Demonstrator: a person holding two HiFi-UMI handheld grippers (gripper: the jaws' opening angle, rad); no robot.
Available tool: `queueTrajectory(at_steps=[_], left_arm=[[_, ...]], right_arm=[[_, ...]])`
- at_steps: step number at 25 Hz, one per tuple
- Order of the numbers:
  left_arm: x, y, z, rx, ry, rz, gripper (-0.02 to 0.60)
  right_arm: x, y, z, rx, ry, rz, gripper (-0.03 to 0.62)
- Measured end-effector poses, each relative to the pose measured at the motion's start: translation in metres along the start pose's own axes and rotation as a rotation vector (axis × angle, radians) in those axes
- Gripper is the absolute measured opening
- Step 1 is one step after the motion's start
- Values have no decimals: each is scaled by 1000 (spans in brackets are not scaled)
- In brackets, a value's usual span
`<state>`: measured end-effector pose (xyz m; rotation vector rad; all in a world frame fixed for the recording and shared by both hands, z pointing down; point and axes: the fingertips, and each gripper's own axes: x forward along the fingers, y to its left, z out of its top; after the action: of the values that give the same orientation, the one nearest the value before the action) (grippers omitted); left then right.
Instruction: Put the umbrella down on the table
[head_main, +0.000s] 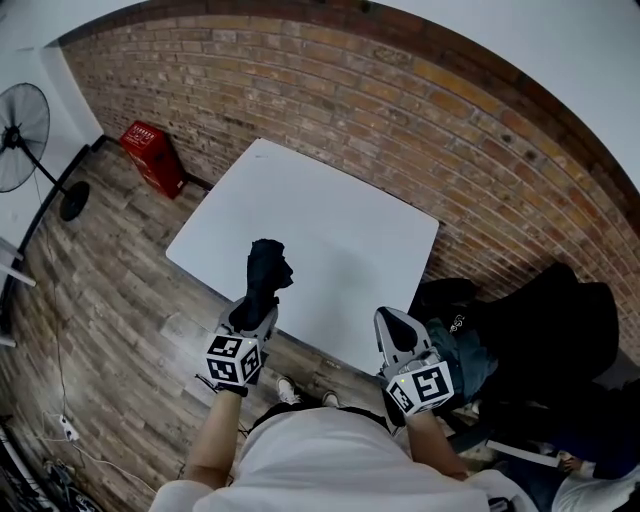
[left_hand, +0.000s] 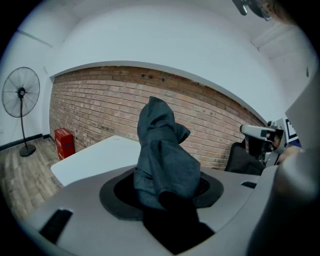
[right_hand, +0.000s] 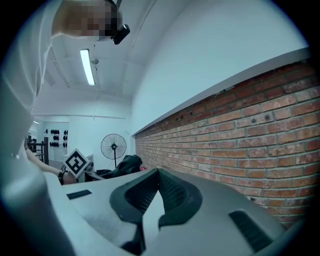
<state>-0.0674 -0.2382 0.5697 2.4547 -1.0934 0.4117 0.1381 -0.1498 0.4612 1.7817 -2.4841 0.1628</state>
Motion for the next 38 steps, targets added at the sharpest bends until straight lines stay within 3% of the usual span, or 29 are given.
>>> queueTrajectory(at_steps=[12, 24, 38], left_arm=[[96, 48, -63, 81, 260, 43, 233], [155, 75, -88, 93, 399, 73, 233], [187, 88, -91, 90, 476, 102, 238]], right_arm=[[-1, 3, 6, -13, 10, -28, 18], [-18, 0, -6, -2, 61, -88, 18], [-30, -15, -8, 11, 83, -151, 18]])
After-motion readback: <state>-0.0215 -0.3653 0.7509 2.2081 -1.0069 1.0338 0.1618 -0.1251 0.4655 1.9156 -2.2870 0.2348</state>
